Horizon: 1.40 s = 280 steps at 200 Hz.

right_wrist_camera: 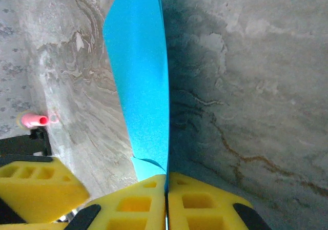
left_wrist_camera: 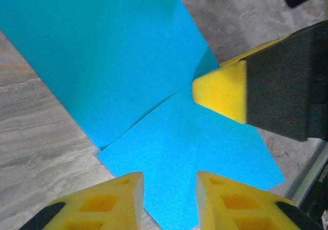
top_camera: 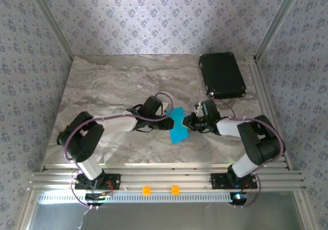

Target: Fold a paper plane with a square sheet of paper (pick it up from the middle)

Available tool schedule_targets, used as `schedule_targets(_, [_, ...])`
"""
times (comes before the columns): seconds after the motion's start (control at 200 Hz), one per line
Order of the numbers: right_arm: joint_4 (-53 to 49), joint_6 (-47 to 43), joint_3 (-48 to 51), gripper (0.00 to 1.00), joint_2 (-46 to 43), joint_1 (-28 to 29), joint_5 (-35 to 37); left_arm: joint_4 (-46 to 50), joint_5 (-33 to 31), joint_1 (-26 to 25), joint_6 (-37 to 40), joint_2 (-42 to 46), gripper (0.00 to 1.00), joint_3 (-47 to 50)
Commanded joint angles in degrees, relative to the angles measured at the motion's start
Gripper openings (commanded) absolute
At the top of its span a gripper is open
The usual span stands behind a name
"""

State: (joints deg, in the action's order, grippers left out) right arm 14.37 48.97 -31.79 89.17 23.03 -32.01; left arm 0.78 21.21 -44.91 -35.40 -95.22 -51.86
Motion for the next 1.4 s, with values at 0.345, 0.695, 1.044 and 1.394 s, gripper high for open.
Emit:
schedule_targets(0.345, [-23.8,-9.77,-7.67,0.09,-10.94,4.62,17.63,-3.72,-0.73,6.84,-5.54,15.56,0.4,7.22])
schedule_targets(0.695, [-36.03,-15.07,-14.4,0.09,-13.71,7.79,27.17,-3.58,-3.75,12.08,-7.74,24.47,0.41,16.35])
schedule_targets(1.044, [-47.08,-15.66,-21.03,0.08,-14.19,11.92,40.54,-3.3,-5.66,14.6,-10.13,29.48,0.46,20.53])
schedule_targets(1.394, [-55.51,-18.75,-26.32,0.08,-13.88,17.15,53.44,-2.81,-4.89,17.14,-10.67,30.71,0.5,21.21])
